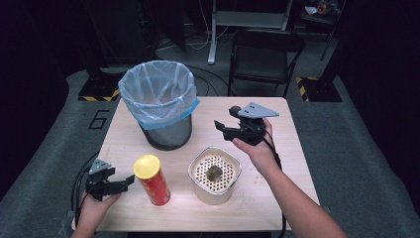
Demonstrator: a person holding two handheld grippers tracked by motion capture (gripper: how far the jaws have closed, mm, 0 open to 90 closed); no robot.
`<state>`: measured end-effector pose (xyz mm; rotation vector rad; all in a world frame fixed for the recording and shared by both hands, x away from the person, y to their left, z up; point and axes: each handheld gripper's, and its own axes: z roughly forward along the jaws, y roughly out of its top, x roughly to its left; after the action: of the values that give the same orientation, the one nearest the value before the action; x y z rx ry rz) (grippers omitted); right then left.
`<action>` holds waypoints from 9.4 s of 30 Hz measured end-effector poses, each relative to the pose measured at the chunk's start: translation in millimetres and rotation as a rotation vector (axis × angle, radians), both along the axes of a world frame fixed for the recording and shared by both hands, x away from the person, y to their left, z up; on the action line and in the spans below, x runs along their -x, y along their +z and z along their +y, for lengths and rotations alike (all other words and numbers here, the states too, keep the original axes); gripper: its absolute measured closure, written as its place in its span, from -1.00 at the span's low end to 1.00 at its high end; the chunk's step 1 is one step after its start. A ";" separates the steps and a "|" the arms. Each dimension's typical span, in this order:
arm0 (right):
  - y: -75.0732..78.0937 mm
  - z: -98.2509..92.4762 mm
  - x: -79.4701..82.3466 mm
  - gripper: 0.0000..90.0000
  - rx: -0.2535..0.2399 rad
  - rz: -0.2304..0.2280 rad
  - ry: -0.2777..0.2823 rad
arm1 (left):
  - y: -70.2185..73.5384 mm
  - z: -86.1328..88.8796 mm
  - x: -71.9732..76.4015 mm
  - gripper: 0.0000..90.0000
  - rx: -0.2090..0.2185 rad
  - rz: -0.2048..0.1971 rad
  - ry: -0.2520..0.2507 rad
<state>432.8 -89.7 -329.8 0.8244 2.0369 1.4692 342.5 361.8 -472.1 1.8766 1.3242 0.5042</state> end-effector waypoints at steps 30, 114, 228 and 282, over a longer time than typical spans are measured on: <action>-42.3 -66.5 -5.2 -0.44 0.025 0.113 -0.172 | 16.1 -48.1 49.5 -0.72 0.068 -0.039 -0.266; -162.1 -112.4 35.1 -0.43 0.103 0.247 -0.306 | 21.1 -70.1 14.4 -0.47 0.024 -0.148 -0.274; -175.0 -122.1 30.9 -0.42 0.116 0.300 -0.323 | 296.5 -103.6 -87.1 -0.47 0.023 -0.167 -0.121; -174.7 -119.0 31.1 -0.42 0.106 0.300 -0.292 | 218.3 -70.8 -156.4 -0.61 0.056 -0.088 0.049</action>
<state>401.6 -208.7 -504.5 1.2984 2.0724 1.1213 498.9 291.1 -253.8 1.7598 1.3160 0.5627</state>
